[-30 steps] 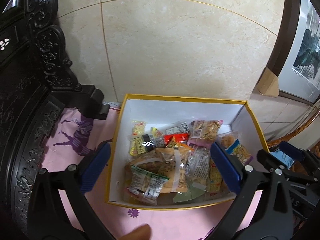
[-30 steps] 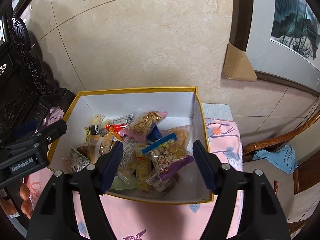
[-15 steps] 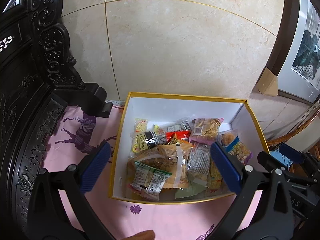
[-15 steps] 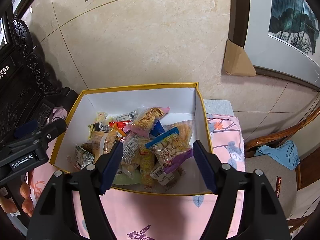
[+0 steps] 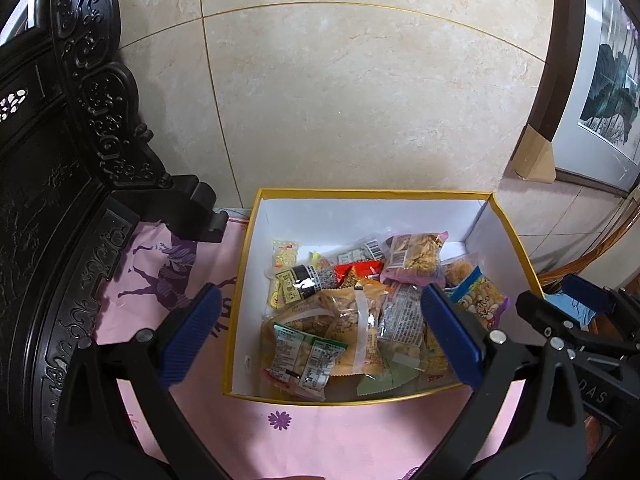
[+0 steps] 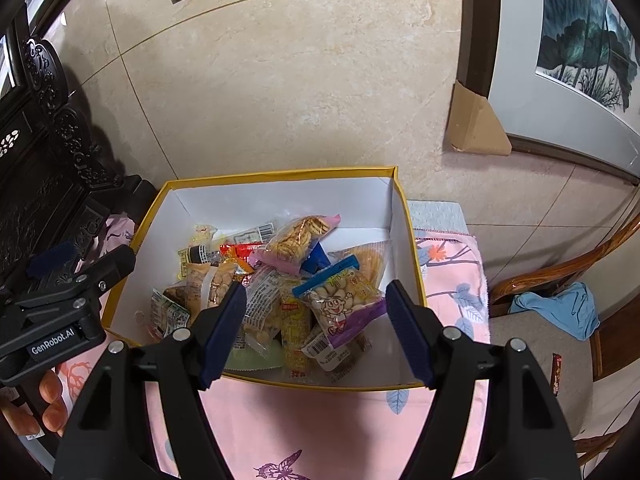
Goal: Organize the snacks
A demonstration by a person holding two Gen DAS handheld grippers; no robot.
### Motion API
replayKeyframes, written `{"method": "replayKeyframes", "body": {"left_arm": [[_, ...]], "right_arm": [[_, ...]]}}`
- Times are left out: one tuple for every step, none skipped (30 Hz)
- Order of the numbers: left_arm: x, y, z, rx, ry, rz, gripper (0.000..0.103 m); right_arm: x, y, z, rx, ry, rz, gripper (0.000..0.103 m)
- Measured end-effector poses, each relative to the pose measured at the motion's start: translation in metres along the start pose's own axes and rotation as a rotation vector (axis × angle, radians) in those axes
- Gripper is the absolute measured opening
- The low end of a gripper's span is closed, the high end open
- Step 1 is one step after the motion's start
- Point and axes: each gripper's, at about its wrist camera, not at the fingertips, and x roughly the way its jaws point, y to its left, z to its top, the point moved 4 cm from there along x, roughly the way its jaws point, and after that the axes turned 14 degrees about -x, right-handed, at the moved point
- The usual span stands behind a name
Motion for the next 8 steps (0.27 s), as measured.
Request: {"method": "replayKeyframes", "body": {"left_arm": [[0.0001,-0.0001,0.0002,-0.002,0.001,-0.002,0.101],[0.0003,0.0002,0.0002,-0.004,0.004,-0.003,0.101],[0.0005,0.0006,0.0001,-0.008,0.007,-0.004,0.101],[0.0007,0.0013,0.0002,-0.012,0.009,-0.004,0.101],[0.001,0.002,0.0003,-0.015,0.01,-0.002,0.101],[0.0013,0.0024,0.0,-0.016,0.012,-0.001,0.101],[0.0014,0.0027,-0.0002,-0.016,0.013,0.001,0.101],[0.0017,0.003,-0.0003,-0.015,0.014,0.004,0.101]], "right_arm": [[0.0001,0.0003,0.0,-0.002,0.001,0.0,0.073],[0.0001,0.0005,0.0003,-0.003,0.001,-0.001,0.073],[0.0003,0.0007,0.0002,-0.003,0.002,0.0,0.073],[0.0007,0.0008,0.0001,-0.004,0.004,0.001,0.073],[0.0005,0.0008,0.0001,-0.003,0.004,0.001,0.073],[0.0007,0.001,0.0003,-0.004,0.004,0.002,0.073],[0.0008,0.001,0.0003,-0.004,0.004,0.003,0.073],[0.0007,0.0011,0.0002,-0.003,0.003,0.003,0.073]]}}
